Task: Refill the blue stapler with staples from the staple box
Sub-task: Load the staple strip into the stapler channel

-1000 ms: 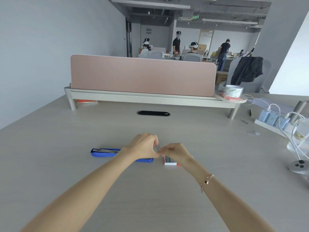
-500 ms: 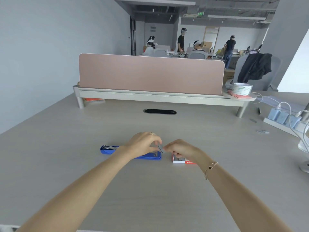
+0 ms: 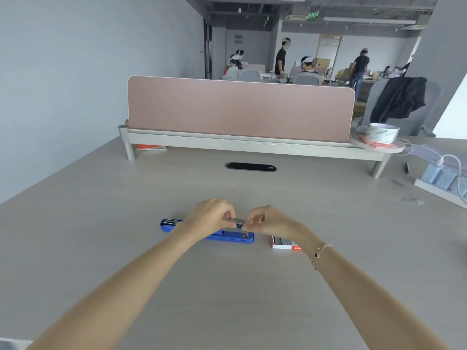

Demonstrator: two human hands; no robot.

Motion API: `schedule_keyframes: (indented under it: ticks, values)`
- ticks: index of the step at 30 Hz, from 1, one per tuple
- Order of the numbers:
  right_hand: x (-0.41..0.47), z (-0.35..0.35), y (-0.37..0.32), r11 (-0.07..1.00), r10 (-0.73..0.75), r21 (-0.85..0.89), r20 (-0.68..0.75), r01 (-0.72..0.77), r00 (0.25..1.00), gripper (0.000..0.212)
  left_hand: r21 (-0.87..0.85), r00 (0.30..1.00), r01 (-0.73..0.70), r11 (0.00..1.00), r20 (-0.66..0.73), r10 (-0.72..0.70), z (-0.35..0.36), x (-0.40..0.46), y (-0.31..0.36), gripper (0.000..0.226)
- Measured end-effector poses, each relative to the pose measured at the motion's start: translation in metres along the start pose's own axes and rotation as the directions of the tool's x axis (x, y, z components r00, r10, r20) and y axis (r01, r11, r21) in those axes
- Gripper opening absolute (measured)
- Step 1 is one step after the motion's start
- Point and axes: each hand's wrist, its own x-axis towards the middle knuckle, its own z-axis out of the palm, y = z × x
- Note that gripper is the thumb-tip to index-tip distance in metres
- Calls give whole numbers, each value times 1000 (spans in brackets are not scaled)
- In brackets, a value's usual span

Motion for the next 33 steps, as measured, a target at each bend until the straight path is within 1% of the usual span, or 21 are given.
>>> schedule_keyframes:
  ticks: [3, 6, 8, 12, 17, 26, 30, 33]
  values:
    - [5, 10, 7, 997, -51, -66, -140, 42, 989, 7, -50, 999, 41, 998, 15, -40, 2, 1, -5, 15]
    - [6, 16, 8, 994, -99, -68, -185, 88, 978, 11, -88, 999, 49, 995, 27, -46, 6, 3, -7, 15]
    - [6, 16, 8, 995, -95, -47, -201, 87, 975, 11, -117, 998, 54, 992, 40, -49, 8, 5, -6, 16]
    - [6, 17, 10, 996, -84, -38, -208, 78, 975, 9, -168, 994, 88, 982, 80, -75, 8, 10, -8, 14]
    - [4, 20, 12, 997, -73, 22, -200, 79, 977, 8, -243, 988, 134, 961, 112, -109, 10, 11, -10, 14]
    - [4, 20, 12, 999, -46, 4, -187, 48, 981, 14, -191, 977, 179, 965, 150, -152, 7, 12, -9, 17]
    - [3, 18, 12, 1000, -6, 24, -160, 10, 987, 19, -314, 962, 246, 917, 195, -191, 6, 12, -13, 24]
    - [3, 16, 11, 1000, 7, 10, -158, -6, 987, 19, -327, 954, 270, 906, 220, -205, 6, 13, -15, 28]
